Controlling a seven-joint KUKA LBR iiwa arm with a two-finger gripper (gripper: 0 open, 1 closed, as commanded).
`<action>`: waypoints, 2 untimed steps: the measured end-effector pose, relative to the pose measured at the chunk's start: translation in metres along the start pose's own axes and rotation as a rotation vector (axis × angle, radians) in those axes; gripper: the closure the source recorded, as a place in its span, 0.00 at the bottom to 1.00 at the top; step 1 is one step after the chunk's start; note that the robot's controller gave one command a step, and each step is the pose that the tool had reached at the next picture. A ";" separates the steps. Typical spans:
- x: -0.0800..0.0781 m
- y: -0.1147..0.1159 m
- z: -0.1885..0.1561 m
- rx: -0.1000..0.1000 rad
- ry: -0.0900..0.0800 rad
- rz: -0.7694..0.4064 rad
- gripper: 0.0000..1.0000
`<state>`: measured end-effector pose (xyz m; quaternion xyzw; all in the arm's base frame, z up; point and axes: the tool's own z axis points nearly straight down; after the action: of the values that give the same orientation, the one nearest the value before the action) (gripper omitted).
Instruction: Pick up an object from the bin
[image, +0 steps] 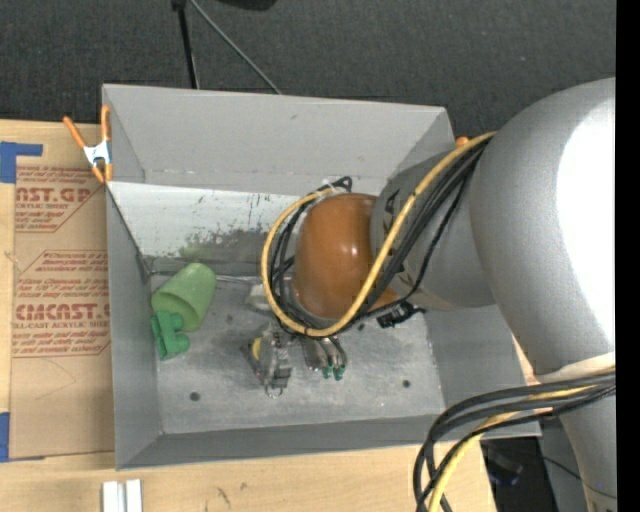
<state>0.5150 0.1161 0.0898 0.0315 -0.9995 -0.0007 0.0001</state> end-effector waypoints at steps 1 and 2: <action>0.000 0.000 0.000 0.000 0.000 0.000 0.00; 0.000 0.000 0.000 0.000 0.000 0.000 1.00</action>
Offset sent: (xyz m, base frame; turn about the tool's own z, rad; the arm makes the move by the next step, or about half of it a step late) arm 0.0000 0.0000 0.0000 0.0000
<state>0.5151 0.1159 0.0898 0.0313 -0.9995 -0.0007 0.0001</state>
